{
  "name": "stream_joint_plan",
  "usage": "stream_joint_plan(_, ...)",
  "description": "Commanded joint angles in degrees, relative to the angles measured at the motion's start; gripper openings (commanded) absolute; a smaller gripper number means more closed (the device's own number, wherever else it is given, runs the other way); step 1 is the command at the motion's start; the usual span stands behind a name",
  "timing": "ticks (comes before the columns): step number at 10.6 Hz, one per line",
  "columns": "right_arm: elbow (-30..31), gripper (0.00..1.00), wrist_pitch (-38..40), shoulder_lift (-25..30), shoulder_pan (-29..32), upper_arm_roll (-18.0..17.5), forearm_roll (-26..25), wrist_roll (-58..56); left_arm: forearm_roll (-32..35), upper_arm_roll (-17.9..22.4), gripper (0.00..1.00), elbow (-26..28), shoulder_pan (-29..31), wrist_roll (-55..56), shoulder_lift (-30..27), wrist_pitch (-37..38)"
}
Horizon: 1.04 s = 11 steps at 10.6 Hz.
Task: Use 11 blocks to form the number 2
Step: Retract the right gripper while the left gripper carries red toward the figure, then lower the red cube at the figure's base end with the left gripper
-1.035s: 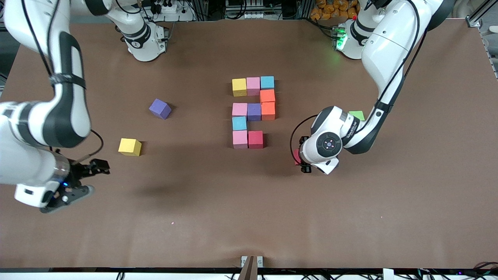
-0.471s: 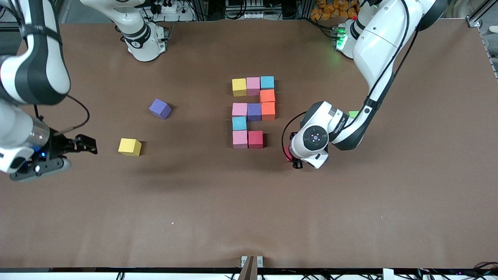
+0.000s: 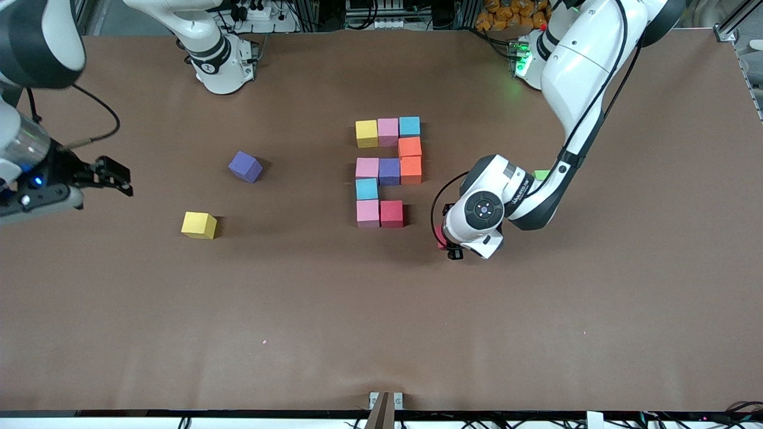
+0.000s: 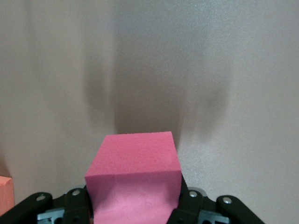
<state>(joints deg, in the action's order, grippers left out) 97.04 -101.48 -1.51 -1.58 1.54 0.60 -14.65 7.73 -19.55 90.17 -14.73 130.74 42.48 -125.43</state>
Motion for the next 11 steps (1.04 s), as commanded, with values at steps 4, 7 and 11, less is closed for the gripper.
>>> stream_joint_plan(4, -5.61, 1.0, 6.62, 1.16, 1.06, 1.8, -0.69, 4.88, 0.97, 0.22, 0.13, 0.27, -0.39, 1.71, -0.21, -0.87)
stream_joint_plan(7, -8.8, 1.0, 9.89, 0.98, 1.41, 2.24, -0.77, 9.35, 1.06, 0.13, 0.13, 1.57, -1.08, 1.89, -0.73, -3.66)
stream_joint_plan(11, -10.38, 1.0, 11.56, 1.33, 1.93, 2.59, -0.95, 11.05, 1.15, 0.13, 0.13, 2.46, -3.46, 2.42, -1.52, -4.04)
